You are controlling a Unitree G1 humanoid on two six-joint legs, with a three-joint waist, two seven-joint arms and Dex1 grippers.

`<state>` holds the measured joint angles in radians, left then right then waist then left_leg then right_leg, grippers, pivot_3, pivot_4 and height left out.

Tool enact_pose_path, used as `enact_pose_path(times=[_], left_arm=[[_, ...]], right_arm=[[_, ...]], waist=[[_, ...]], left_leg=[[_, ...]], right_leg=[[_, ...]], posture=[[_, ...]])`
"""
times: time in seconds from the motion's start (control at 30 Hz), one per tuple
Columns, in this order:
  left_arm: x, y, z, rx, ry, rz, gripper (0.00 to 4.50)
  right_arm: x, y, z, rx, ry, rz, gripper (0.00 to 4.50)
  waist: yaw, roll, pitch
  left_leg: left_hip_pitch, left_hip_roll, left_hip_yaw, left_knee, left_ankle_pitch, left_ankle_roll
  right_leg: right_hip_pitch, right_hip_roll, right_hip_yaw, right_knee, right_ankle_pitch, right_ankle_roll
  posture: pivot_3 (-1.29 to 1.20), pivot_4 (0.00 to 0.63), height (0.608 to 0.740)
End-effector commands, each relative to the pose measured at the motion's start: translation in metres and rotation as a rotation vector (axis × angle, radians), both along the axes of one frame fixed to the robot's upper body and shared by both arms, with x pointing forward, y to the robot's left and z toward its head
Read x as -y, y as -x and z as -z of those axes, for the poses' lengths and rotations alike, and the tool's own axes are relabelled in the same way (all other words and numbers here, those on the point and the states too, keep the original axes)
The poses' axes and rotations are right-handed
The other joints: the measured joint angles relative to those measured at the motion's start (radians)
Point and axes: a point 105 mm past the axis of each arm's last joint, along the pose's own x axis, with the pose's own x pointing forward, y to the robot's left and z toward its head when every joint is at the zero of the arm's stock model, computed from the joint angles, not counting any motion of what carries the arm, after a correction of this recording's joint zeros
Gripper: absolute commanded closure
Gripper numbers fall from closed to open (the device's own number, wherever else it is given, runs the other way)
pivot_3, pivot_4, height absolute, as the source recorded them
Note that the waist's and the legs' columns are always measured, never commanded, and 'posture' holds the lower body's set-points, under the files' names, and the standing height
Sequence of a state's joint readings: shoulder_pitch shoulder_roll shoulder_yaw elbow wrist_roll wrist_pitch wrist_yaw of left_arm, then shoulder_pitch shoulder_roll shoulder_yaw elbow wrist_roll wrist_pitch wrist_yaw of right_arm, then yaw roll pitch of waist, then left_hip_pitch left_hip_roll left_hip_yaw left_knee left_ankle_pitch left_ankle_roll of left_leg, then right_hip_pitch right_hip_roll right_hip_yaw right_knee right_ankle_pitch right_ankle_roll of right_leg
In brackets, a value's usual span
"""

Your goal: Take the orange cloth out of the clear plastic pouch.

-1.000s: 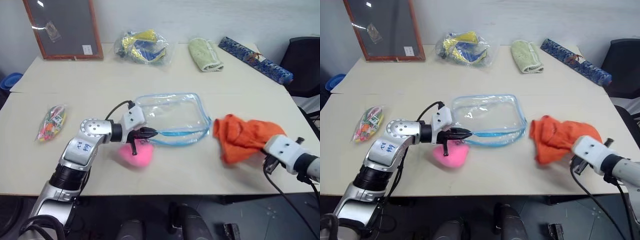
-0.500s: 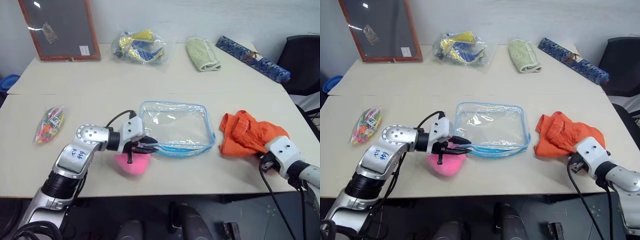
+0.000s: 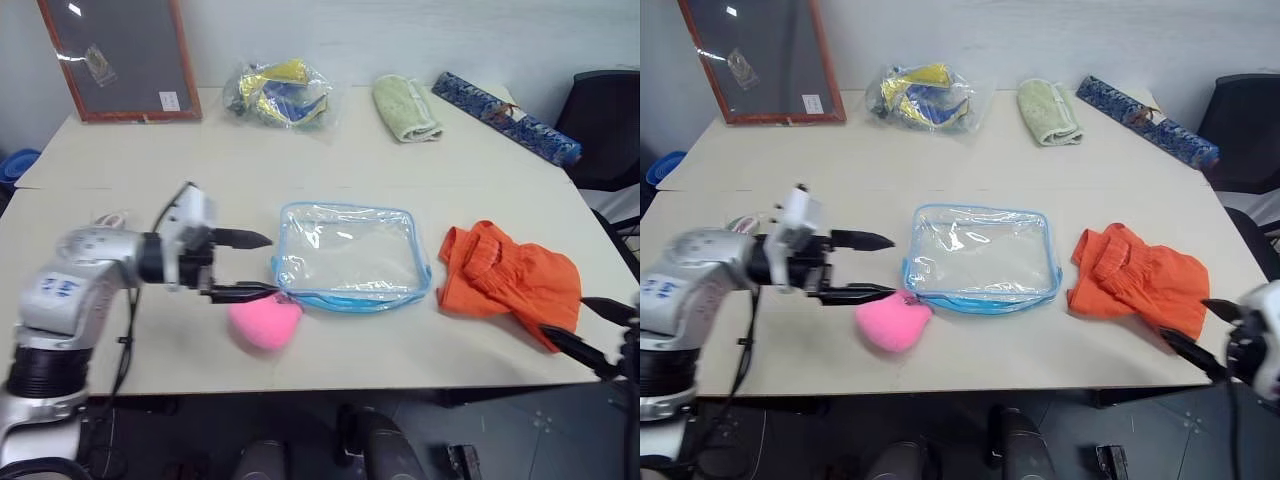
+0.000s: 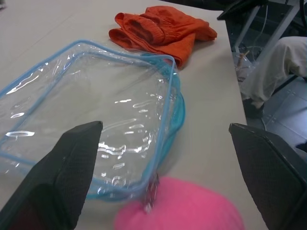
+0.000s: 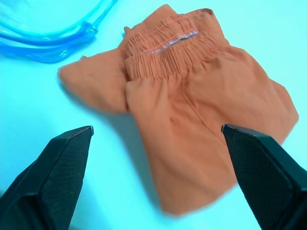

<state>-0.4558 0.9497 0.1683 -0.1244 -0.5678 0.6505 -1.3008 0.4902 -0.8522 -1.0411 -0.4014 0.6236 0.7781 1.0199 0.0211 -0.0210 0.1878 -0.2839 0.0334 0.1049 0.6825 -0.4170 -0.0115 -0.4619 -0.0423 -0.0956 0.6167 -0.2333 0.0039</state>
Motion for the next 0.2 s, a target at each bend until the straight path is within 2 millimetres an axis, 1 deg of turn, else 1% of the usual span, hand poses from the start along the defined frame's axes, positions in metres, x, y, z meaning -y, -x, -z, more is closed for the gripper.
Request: enact_pose_path(times=[0.03,0.1,0.13,0.2], left_arm=[[-0.028,0.001,-0.014,0.014,-0.012,-0.02,0.03],[-0.038,-0.002,-0.018,0.009,-0.028,-0.047,0.03],[-0.041,-0.003,-0.019,0.002,-0.034,-0.05,0.03],[-0.044,-0.002,-0.018,-0.003,-0.047,-0.031,0.03]], right_arm=[[0.022,0.027,-0.014,-0.006,-0.05,0.044,0.0],[0.025,0.035,-0.012,-0.026,-0.058,0.038,0.0],[0.025,0.033,-0.011,-0.017,-0.065,0.038,0.0],[0.024,0.022,-0.009,0.01,-0.076,0.043,0.0]], waist=[[0.001,0.0,0.0],[0.003,-0.001,0.0],[0.002,0.0,0.0],[0.002,0.0,0.0]], left_leg=[[0.0,0.0,0.0,0.0,0.0,0.001],[0.0,0.0,0.0,0.0,-0.001,0.002],[-0.001,0.0,-0.001,0.0,-0.002,0.004],[-0.001,0.0,0.0,0.0,-0.003,0.006]], right_leg=[[0.0,0.0,0.0,-0.001,0.0,0.0],[0.001,0.0,0.0,-0.003,0.0,0.001],[0.001,0.0,0.0,-0.004,-0.001,0.001],[0.001,0.0,0.001,-0.005,-0.001,0.002]], posture=[[0.0,0.15,0.74],[0.0,0.15,0.74],[0.0,0.15,0.74],[0.0,0.15,0.74]])
